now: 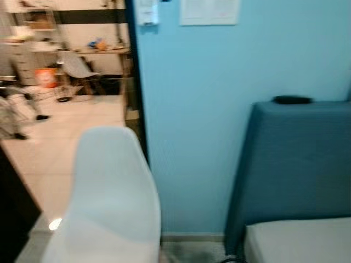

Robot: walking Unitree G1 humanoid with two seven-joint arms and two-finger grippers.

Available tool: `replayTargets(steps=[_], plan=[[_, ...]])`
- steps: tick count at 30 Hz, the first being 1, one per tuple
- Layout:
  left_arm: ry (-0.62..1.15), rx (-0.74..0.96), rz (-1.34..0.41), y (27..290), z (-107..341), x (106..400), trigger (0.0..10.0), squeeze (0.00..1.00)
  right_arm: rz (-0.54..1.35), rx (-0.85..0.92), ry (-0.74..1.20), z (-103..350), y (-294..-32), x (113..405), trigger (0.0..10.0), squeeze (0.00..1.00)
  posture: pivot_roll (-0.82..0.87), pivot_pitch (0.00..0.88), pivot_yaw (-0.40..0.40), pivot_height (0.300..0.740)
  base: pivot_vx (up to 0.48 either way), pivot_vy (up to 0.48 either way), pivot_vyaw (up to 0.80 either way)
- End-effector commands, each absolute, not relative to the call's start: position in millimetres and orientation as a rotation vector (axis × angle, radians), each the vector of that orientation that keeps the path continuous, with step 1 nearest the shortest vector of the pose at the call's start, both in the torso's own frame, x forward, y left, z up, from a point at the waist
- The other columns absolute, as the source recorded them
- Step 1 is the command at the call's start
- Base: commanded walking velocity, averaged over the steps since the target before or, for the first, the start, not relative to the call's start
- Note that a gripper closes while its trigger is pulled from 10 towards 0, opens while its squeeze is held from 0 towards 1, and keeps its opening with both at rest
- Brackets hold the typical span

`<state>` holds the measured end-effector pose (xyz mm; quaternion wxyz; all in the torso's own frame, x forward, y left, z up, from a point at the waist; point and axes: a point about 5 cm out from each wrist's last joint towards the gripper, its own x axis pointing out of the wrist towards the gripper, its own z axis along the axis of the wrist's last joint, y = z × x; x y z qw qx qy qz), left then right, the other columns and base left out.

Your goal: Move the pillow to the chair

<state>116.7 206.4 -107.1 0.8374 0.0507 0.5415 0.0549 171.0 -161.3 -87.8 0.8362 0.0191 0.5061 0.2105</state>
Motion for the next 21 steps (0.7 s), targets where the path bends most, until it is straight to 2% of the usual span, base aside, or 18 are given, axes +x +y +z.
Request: replayTargets(steps=[1, 3, 4, 8, 9, 10, 11, 13, 14, 15, 16, 21], plan=[[1.129, 0.118, 0.111, 208, -105, 121, 10.0, 0.0, 0.533, 0.08, 0.985, -77, -152, 189, 10.0, 0.0, -0.02, 0.0, -0.028, 0.74, 0.0, 0.0, 0.79], [1.13, 0.118, 0.11, 208, -105, 121, 10.0, 0.0, 0.586, 0.204, 0.846, -57, -148, 217, 10.0, 0.0, -0.02, 0.001, -0.028, 0.74, 0.0, 0.0, 0.79], [1.13, 0.118, 0.11, 208, -105, 121, 10.0, 0.0, 0.586, 0.204, 0.846, -57, -148, 217, 10.0, 0.0, -0.02, 0.001, -0.028, 0.74, 0.0, 0.0, 0.79], [1.129, 0.119, 0.114, 210, -105, 121, 10.0, 0.0, 0.748, 0.516, 0.409, 21, -155, 290, 10.0, 0.0, -0.03, 0.006, -0.027, 0.74, 0.0, 0.0, 0.79], [1.129, 0.119, 0.114, 210, -105, 121, 10.0, 0.0, 0.748, 0.516, 0.409, 21, -155, 290, 10.0, 0.0, -0.03, 0.006, -0.027, 0.74, 0.0, 0.0, 0.79], [1.13, 0.12, 0.113, 210, -105, 121, 10.0, 0.0, 0.913, 0.647, 0.121, 79, -161, 316, 10.0, 0.0, -0.03, 0.007, -0.025, 0.74, 0.0, 0.0, 0.79], [1.13, 0.12, 0.113, 210, -105, 121, 10.0, 0.0, 0.913, 0.647, 0.121, 79, -161, 316, 10.0, 0.0, -0.03, 0.007, -0.025, 0.74, 0.0, 0.0, 0.79], [1.131, 0.121, 0.11, 210, -105, 121, 10.0, 0.0, 1.058, 0.701, -0.095, 126, -160, 324, 10.0, 0.0, -0.03, 0.008, -0.025, 0.74, 0.0, 0.0, 0.8], [1.131, 0.121, 0.11, 210, -105, 121, 10.0, 0.0, 1.058, 0.701, -0.095, 126, -160, 324, 10.0, 0.0, -0.03, 0.008, -0.025, 0.74, 0.0, 0.0, 0.8], [1.131, 0.119, 0.109, 209, -105, 121, 10.0, 0.0, 1.143, 0.73, -0.243, 160, -153, 327, 10.0, 0.0, -0.03, 0.009, -0.029, 0.74, 0.0, 0.0, 0.8], [1.131, 0.118, 0.109, 208, -105, 121, 10.0, 0.0, 1.167, 0.741, -0.29, 171, -149, 328, 10.0, 0.0, -0.03, 0.01, -0.031, 0.74, 0.0, 0.0, 0.8], [1.13, 0.11, 0.109, 206, -106, 121, 10.0, 0.0, 1.198, 0.748, -0.357, 189, -126, 336, 10.0, 0.0, -0.01, 0.014, -0.04, 0.74, 0.0, 0.0, 0.8]])
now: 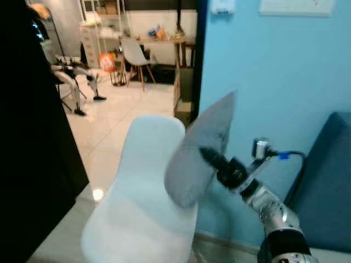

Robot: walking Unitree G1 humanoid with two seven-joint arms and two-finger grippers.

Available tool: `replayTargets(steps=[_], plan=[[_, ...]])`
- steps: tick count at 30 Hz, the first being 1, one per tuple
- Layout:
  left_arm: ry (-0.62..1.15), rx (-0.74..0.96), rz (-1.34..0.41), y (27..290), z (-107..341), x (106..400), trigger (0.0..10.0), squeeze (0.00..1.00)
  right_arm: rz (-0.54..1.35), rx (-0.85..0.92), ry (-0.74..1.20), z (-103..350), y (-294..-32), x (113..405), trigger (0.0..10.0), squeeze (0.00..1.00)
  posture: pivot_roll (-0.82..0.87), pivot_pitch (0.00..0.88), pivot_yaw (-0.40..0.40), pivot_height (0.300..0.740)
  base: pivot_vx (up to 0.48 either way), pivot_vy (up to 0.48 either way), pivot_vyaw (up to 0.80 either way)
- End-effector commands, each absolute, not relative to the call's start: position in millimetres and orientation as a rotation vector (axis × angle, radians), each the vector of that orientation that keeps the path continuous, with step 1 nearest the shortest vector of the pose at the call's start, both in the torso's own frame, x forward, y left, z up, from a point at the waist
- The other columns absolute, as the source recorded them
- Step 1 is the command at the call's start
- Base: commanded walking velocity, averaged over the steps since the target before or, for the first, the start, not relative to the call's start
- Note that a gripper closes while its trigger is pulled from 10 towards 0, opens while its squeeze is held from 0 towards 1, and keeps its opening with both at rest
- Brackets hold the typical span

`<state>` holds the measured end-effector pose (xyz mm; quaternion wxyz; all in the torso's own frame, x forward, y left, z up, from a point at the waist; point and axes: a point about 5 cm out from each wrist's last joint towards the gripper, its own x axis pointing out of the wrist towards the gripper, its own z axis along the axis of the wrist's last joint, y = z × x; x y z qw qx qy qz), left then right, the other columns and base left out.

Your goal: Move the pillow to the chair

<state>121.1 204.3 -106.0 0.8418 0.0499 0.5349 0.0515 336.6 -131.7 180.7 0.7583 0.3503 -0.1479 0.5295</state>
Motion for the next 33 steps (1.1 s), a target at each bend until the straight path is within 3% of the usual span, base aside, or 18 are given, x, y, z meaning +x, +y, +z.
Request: replayTargets(steps=[1, 2, 7, 9, 11, 13, 15, 18, 25, 33], plan=[[1.129, 0.107, 0.111, 205, -106, 121, 10.0, 0.0, 1.204, 0.741, -0.361, 190, -119, 337, 10.0, 0.0, -0.01, 0.014, -0.04, 0.74, 0.0, 0.0, 0.8], [1.128, 0.101, 0.116, 205, -106, 121, 10.0, 0.0, 1.17, 0.715, -0.289, 179, -99, 346, 10.0, 0.0, 0.0, 0.018, -0.046, 0.74, 0.0, 0.0, 0.8], [1.13, 0.095, 0.123, 204, -107, 119, 10.0, 0.0, 1.038, 0.686, -0.128, 158, -80, 355, 10.0, 0.0, 0.02, 0.023, -0.05, 0.74, 0.0, 0.0, 0.8], [1.131, 0.093, 0.126, 204, -107, 118, 10.0, 0.0, 0.992, 0.681, -0.082, 152, -77, 357, 10.0, 0.0, 0.02, 0.023, -0.05, 0.74, 0.0, 0.0, 0.8], [1.135, 0.09, 0.134, 206, -107, 116, 10.0, 0.0, 0.839, 0.492, 0.072, 130, -72, 359, 10.0, 0.0, 0.02, 0.029, -0.047, 0.74, 0.0, 0.0, 0.4], [1.135, 0.09, 0.134, 206, -107, 116, 10.0, 0.0, 0.839, 0.492, 0.072, 130, -72, 359, 10.0, 0.0, 0.02, 0.029, -0.047, 0.74, 0.0, 0.0, 0.0], [1.139, 0.09, 0.139, 207, -108, 113, 10.0, 0.0, 0.734, 0.324, 0.206, 109, -71, 357, 10.0, 0.0, 0.03, 0.034, -0.047, 0.74, 0.0, 0.0, 0.0], [1.141, 0.091, 0.144, 209, -108, 112, 10.0, 0.0, 0.664, 0.273, 0.305, 91, -75, 353, 10.0, 0.0, 0.03, 0.035, -0.044, 0.74, 0.0, 0.0, 0.0], [1.143, 0.11, 0.131, 211, -107, 112, 10.0, 0.0, 0.6, 0.252, 0.308, 82, -81, 352, 10.0, 0.0, 0.02, 0.03, -0.034, 0.74, 0.0, 0.0, 0.0], [1.137, 0.168, 0.112, 214, -105, 118, 10.0, 0.0, 0.551, 0.25, 0.294, 83, -84, 355, 10.0, 0.0, 0.01, 0.022, -0.028, 0.74, 0.226, 0.0, -0.8]])
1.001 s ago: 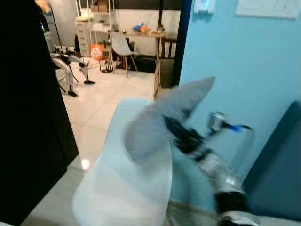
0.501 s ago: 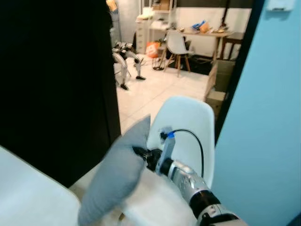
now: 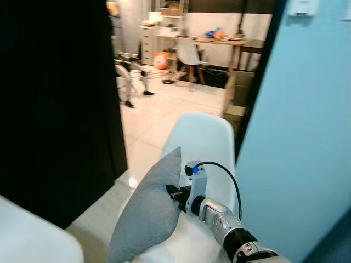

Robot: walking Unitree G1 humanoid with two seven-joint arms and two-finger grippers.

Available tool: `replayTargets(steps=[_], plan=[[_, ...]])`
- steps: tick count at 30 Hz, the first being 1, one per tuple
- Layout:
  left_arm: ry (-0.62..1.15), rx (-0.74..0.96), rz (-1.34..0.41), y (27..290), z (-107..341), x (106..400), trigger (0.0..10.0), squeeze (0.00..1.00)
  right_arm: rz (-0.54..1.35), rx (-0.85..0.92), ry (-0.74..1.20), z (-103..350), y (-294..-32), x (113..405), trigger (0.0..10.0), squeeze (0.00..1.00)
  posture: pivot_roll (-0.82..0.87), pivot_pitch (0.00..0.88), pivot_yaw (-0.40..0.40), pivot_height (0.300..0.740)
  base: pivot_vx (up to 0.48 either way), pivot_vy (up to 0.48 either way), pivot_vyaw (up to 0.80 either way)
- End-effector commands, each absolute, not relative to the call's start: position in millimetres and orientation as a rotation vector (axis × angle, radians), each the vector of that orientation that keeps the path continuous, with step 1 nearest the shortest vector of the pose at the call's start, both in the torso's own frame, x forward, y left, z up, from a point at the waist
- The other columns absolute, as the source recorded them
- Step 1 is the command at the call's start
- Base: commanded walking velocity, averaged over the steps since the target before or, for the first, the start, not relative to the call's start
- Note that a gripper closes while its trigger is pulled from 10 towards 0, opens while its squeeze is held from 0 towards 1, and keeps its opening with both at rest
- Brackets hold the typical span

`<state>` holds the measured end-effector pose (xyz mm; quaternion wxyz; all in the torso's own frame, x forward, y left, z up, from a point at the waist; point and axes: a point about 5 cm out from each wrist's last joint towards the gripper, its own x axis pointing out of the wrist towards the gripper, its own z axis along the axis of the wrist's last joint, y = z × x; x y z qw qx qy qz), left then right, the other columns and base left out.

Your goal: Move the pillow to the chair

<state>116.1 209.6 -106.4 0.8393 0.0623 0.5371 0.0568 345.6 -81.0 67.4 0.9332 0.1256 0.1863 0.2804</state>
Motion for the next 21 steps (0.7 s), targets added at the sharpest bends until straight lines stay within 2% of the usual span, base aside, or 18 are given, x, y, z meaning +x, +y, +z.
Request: replayTargets(steps=[1, 2, 9, 18, 21], plan=[[1.137, 0.168, 0.112, 214, -105, 118, 10.0, 0.0, 0.551, 0.25, 0.294, 83, -84, 355, 10.0, 0.0, 0.01, 0.022, -0.028, 0.74, 0.48, 0.0, -0.79], [1.133, 0.161, 0.121, 214, -105, 119, 10.0, 0.0, 0.552, 0.232, 0.295, 82, -84, 355, 10.0, 0.0, 0.01, 0.021, -0.029, 0.74, 0.48, 0.0, 0.0], [1.12, 0.118, 0.146, 213, -104, 122, 10.0, 0.0, 0.527, 0.198, 0.326, 77, -83, 353, 10.0, 0.0, 0.01, 0.015, -0.032, 0.74, 0.0, 0.0, 0.0], [1.133, 0.152, 0.125, 212, -105, 121, 10.0, 0.0, 0.53, 0.186, 0.336, 74, -82, 351, 10.0, 0.0, 0.01, 0.016, -0.034, 0.74, 0.0, 0.0, 0.0], [1.147, 0.196, 0.113, 213, -105, 119, 10.0, 0.0, 0.533, 0.113, 0.38, 65, -83, 347, 10.0, 0.0, 0.01, 0.017, -0.042, 0.74, 0.424, 0.0, 0.0]])
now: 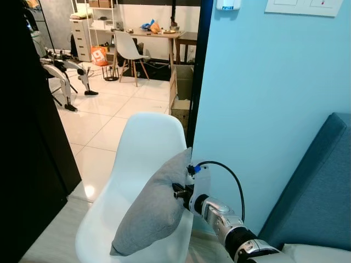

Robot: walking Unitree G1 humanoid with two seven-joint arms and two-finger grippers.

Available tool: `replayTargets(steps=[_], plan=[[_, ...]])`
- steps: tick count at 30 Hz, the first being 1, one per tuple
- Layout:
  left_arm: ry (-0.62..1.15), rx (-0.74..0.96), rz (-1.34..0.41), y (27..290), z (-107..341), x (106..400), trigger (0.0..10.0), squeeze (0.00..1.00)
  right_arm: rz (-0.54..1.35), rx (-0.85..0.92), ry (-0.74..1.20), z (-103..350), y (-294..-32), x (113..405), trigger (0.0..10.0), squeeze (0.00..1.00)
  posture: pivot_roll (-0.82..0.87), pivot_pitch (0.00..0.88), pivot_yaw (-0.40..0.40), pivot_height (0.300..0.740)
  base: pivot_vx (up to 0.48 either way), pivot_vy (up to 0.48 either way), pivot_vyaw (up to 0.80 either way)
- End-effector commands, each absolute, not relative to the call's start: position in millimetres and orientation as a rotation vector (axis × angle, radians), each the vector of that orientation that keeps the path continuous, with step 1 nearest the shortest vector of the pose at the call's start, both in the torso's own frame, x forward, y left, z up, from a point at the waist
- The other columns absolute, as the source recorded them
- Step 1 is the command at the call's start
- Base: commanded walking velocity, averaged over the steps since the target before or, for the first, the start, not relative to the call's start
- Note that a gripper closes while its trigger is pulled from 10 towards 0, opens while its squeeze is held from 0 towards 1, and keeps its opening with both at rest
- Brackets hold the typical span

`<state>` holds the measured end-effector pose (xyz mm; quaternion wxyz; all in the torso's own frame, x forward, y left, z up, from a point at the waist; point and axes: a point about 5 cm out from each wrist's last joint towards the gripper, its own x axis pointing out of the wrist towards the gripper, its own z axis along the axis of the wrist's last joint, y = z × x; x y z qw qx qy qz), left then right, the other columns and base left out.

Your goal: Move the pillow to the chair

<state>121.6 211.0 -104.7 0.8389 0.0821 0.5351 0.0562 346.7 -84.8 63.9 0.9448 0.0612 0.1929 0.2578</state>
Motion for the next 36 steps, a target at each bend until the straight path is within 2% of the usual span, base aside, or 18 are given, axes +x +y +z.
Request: replayTargets(steps=[1, 3, 10, 15, 36], plan=[[1.151, 0.197, 0.121, 214, -105, 118, 10.0, 0.0, 0.54, 0.033, 0.429, 56, -82, 341, 10.0, 0.0, 0.01, 0.015, -0.043, 0.74, 0.48, 0.0, 0.0], [1.151, 0.186, 0.126, 213, -106, 118, 10.0, 0.0, 0.54, 0.012, 0.447, 52, -82, 339, 10.0, 0.0, 0.0, 0.012, -0.044, 0.74, 0.48, 0.0, 0.0], [1.165, 0.18, 0.107, 208, -107, 116, 10.0, 0.0, 0.434, -0.172, 0.656, 19, -99, 321, 10.0, 0.0, 0.0, 0.006, -0.05, 0.74, 0.0, 0.0, 0.0], [1.165, 0.186, 0.1, 207, -107, 115, 10.0, 0.0, 0.446, -0.251, 0.804, -2, -106, 303, 10.0, 0.0, 0.01, 0.008, -0.047, 0.711, 0.0, 0.0, 0.0], [1.168, 0.189, 0.101, 207, -108, 114, 10.0, 0.0, 0.524, -0.279, 0.742, 1, -82, 302, 10.0, 0.0, 0.03, 0.009, -0.05, 0.641, 0.0, 0.0, 0.0]])
